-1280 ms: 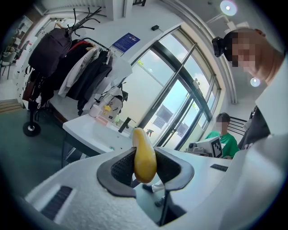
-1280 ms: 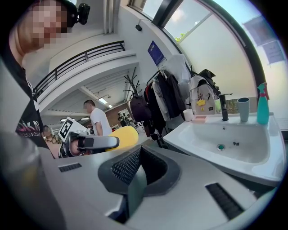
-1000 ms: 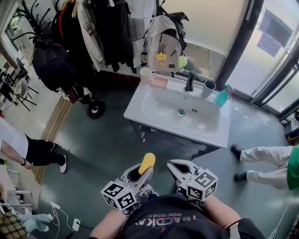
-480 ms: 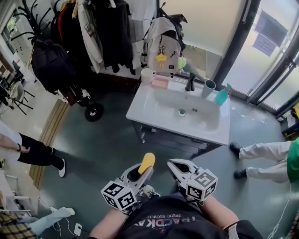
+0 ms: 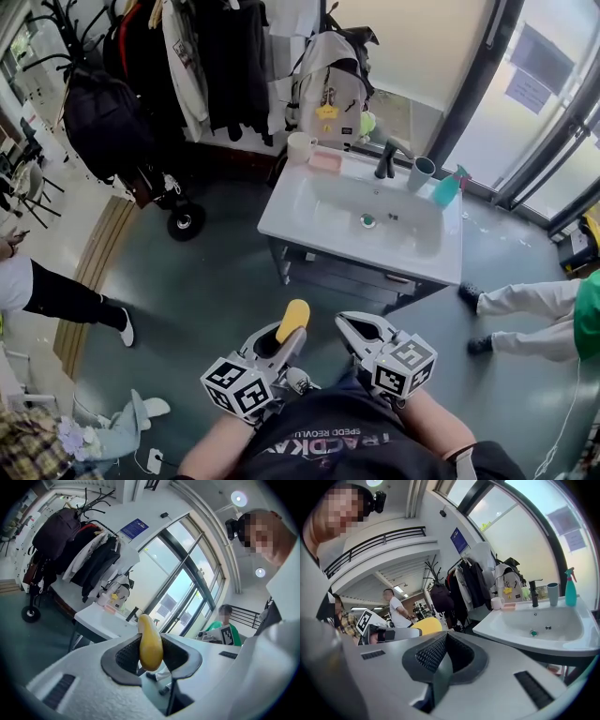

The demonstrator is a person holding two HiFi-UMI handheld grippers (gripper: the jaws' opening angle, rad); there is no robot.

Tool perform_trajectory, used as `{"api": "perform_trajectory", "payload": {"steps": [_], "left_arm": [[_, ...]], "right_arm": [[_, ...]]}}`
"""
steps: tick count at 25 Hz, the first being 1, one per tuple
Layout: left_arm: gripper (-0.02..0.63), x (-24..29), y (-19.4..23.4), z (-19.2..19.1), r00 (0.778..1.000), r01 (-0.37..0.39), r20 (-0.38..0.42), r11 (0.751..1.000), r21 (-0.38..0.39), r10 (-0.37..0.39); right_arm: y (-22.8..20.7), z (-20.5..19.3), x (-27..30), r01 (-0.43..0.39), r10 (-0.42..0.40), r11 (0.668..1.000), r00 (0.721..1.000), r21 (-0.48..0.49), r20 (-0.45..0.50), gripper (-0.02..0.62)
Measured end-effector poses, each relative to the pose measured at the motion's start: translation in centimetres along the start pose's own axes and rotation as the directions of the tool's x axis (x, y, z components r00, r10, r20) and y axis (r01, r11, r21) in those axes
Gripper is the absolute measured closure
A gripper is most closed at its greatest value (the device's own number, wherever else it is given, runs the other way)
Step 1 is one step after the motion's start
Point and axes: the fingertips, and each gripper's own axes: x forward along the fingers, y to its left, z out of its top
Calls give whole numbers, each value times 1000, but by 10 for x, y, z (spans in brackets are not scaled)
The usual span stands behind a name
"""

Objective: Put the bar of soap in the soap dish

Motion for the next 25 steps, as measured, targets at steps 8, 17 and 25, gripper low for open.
{"api": "perform_trajectory", "payload": {"steps": [8,17,25], "left_arm": [[482,2,12,13,999,-29,19,1000,-1,29],[482,40,31,29,994,-102,46,994,-27,103],[482,119,57,45,989,-129,56,986,-107,136]], "right_arm": [[-9,14,15,-10,10,1000,1000,-10,0,584],[-53,41,43,-76,76,997,997,-15,-17,584],[-133,70,71,-94,94,995,994,-16,-50,584]]}}
